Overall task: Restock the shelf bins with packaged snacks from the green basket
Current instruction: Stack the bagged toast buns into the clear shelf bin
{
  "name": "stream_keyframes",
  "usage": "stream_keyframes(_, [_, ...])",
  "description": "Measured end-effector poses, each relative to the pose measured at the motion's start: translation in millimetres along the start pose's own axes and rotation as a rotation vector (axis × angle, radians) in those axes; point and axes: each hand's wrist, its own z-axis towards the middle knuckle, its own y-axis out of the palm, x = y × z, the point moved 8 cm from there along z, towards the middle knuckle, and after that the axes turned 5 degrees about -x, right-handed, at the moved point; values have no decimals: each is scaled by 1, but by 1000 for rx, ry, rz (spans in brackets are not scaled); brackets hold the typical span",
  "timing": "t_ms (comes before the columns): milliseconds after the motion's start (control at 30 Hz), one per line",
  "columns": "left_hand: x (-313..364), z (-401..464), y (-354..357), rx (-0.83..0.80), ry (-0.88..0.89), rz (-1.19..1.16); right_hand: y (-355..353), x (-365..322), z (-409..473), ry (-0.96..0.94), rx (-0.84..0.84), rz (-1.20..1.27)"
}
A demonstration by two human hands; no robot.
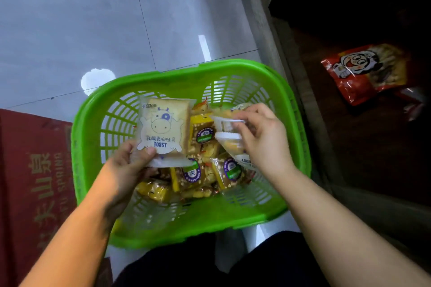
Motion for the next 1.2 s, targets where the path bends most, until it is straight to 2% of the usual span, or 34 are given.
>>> stream_keyframes(100, [48, -57, 22, -9, 45, -41, -50, -76, -44, -80, 54, -34])
stream_keyframes(267, [161, -182, 66, -123, 98, -28, -171, -198, -115, -14, 206, 55])
stream_keyframes(500, [309, -333, 163, -509, 110, 127, -371, -330, -213, 105, 498, 125])
stream_keyframes(633, [362, -385, 250, -769, 192, 244, -470, -358, -275, 148, 781, 77])
stream_keyframes(733, [368, -420, 320, -998, 216, 398, -523, -347, -328, 260, 990, -4])
stream_keyframes(800, [359, -440, 362, -1121, 215, 492, -548, -333, -354, 313, 1056, -72])
stream_keyframes(900, [334, -452, 401, -1152, 191, 551, -559, -306, -370, 291, 983, -232])
stream_keyframes(1033, [289, -453, 419, -1076, 171, 644, -528, -259, -388, 295, 674, -430])
stream_keyframes(1200, [244, -458, 417, -1024, 84, 729, -509, -216, -433, 486, 616, -422])
